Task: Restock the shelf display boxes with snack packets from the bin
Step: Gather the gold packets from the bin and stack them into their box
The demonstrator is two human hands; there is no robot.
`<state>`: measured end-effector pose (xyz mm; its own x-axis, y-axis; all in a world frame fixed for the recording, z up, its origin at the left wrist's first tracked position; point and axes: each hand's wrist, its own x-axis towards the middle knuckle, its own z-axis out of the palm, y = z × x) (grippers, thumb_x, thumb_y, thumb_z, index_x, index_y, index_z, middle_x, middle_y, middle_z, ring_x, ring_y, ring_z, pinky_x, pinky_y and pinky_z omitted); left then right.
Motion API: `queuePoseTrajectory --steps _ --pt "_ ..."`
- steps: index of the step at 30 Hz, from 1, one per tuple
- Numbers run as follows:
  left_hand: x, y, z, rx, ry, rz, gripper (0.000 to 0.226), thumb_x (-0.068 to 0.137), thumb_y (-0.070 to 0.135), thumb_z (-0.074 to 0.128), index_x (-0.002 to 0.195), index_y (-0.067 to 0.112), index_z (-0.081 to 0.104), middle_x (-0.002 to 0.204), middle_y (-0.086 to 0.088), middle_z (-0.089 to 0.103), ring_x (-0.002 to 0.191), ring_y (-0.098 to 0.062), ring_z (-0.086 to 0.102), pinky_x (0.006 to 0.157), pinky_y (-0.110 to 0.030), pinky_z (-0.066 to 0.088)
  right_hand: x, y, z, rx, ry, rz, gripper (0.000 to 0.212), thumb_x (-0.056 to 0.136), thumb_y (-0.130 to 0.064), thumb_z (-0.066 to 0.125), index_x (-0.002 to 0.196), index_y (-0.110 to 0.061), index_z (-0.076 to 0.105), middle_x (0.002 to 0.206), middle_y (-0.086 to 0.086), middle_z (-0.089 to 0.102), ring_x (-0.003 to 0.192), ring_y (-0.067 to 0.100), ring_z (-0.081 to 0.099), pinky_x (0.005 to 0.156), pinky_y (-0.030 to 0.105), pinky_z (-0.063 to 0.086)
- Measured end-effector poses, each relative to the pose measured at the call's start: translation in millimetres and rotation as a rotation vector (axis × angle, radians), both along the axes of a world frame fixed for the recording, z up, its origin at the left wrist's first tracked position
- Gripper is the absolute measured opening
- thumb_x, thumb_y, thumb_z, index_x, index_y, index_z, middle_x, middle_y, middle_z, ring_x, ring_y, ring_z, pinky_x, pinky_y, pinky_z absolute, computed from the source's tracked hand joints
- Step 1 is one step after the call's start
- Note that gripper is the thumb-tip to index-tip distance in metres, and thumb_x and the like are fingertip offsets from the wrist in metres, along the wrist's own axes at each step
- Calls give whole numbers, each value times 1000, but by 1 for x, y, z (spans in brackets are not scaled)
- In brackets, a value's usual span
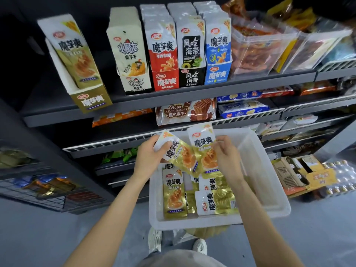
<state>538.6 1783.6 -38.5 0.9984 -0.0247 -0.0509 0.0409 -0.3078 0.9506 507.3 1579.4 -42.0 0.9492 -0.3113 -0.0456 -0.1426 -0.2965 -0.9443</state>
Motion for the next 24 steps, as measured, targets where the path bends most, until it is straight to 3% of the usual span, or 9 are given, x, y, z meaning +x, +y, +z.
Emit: queuePoseTrajectory --steps 3,5,9,14,17,20,24 --pt "-3 9 23 -14 -81 16 6 86 22 68 87 28 65 82 5 68 69 -10 65 49 -25 53 12 21 9 -50 -12 90 8 99 -16 44 98 -16 52 57 -4 45 45 3 36 47 22 33" --pt "-3 26 41 -44 -85 1 13 83 17 71 89 26 65 83 -1 68 65 -12 64 48 -22 51 20 34 23 1 -18 152 9 99 -16 45 101 -18 53 60 -4 49 49 7 38 47 20 33" --pt "2 74 93 8 -162 10 37 75 5 76 94 31 57 89 8 68 70 -1 64 62 -20 54 44 60 61 326 -15 236 25 96 -7 47 109 -25 58 86 -4 69 75 9 62 70 21 48" --pt "18 137 166 -94 -430 294 22 84 7 67 91 25 56 72 18 71 68 3 65 58 -14 49 85 101 110 645 -9 415 30 91 -3 53 115 -20 59 92 1 73 82 14 67 78 29 51" --pt "33 160 198 -115 -578 411 18 86 8 67 93 22 58 75 19 71 75 1 67 63 -16 51 100 124 135 553 -94 471 37 90 -8 59 124 -21 51 106 5 69 91 15 67 77 27 52" --pt "58 172 212 -163 -636 474 18 86 8 66 93 21 57 77 16 72 77 -2 68 64 -19 51 112 142 150 432 -158 503 36 91 -14 61 120 -30 49 112 1 65 97 17 67 81 34 55" --pt "99 180 206 -96 -616 474 20 85 9 67 97 20 56 90 7 72 86 -9 68 77 -31 55 127 158 165 365 -239 459 20 95 -22 55 114 -24 53 107 0 69 97 14 65 72 23 48"
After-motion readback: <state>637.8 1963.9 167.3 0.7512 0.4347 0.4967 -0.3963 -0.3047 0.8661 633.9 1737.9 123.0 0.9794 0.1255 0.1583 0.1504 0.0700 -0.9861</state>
